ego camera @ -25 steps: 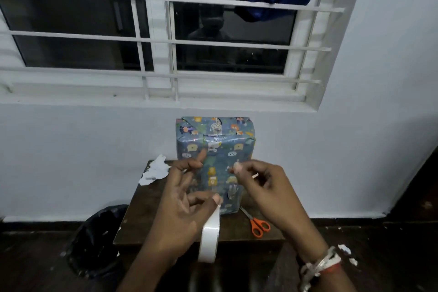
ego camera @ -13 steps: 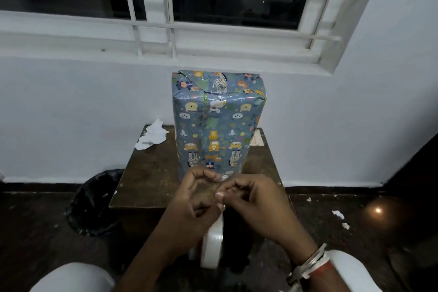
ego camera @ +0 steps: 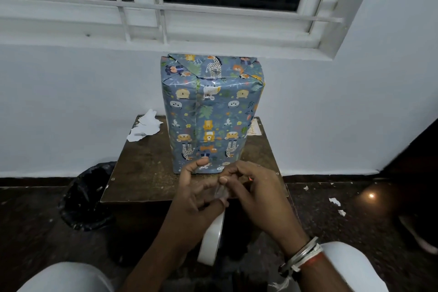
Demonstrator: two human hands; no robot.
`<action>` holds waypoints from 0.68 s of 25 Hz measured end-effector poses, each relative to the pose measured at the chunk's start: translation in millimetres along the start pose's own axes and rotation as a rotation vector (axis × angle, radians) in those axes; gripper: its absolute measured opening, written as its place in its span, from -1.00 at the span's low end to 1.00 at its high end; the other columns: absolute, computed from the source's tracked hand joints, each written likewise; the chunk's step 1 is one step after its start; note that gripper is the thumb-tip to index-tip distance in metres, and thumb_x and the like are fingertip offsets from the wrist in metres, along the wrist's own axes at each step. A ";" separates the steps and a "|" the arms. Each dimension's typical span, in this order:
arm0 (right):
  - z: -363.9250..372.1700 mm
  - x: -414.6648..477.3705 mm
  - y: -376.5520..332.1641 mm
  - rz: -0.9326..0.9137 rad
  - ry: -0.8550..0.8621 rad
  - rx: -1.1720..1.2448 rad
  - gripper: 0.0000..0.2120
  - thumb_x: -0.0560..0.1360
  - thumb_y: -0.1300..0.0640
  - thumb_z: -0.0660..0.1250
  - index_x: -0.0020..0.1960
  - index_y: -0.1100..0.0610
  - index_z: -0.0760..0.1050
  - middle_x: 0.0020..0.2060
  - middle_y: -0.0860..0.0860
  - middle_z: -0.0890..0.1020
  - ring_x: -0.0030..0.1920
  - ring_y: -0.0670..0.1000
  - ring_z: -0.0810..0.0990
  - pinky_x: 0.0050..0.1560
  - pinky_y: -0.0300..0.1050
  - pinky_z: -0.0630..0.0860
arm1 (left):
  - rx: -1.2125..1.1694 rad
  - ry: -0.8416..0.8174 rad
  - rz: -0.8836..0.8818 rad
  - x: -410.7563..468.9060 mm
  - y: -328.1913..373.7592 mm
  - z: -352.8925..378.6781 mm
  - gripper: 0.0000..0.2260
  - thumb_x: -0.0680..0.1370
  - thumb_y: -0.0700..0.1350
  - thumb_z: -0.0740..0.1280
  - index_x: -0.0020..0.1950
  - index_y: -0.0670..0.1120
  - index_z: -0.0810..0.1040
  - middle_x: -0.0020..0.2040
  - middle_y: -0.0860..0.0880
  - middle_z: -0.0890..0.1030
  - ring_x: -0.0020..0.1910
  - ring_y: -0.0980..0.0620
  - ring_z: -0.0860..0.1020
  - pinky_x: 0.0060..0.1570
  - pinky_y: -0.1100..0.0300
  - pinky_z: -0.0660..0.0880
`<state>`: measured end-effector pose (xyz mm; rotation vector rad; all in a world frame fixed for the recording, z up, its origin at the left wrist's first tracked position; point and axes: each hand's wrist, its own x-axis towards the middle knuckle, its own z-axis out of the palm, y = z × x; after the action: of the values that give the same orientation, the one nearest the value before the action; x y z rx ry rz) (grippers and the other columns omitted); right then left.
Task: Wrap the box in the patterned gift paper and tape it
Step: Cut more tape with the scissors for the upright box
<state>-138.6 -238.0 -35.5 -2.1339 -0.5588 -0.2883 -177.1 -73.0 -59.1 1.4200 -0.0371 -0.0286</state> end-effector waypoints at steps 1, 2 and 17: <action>0.4 0.2 1.5 0.012 0.023 0.013 -0.95 0.55 0.13 0.47 -0.06 0.00 0.68 -0.16 -0.18 0.69 -0.08 -0.16 0.65 -0.10 -0.38 0.48 | -0.031 0.012 -0.014 -0.3 0.3 1.0 -0.39 0.52 -0.46 0.39 0.35 0.11 0.31 0.12 -0.07 0.73 0.11 -0.08 0.70 0.09 0.11 0.61; 1.2 -0.2 2.3 0.021 0.040 0.023 -0.95 0.54 0.14 0.49 -0.07 0.00 0.69 -0.16 -0.19 0.70 -0.09 -0.18 0.65 -0.10 -0.42 0.47 | -0.055 0.023 -0.028 -0.5 0.1 1.7 -0.38 0.52 -0.48 0.37 0.35 0.11 0.31 0.11 -0.07 0.73 0.12 -0.07 0.70 0.08 0.12 0.62; -6.6 1.9 83.8 0.569 -0.154 -0.621 -0.81 0.50 -0.04 0.45 0.05 -0.01 0.56 -0.05 0.04 0.68 0.04 0.19 0.65 -0.08 -0.03 0.53 | -0.120 -0.006 -0.179 6.0 10.2 -6.1 -0.36 0.56 -0.37 0.36 0.47 0.19 0.34 0.15 -0.04 0.72 0.13 -0.02 0.70 -0.05 0.19 0.65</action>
<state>-95.9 -285.3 -90.3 -2.8207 0.0975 0.0364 -170.8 -65.8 -49.8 1.2999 0.0855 -0.1799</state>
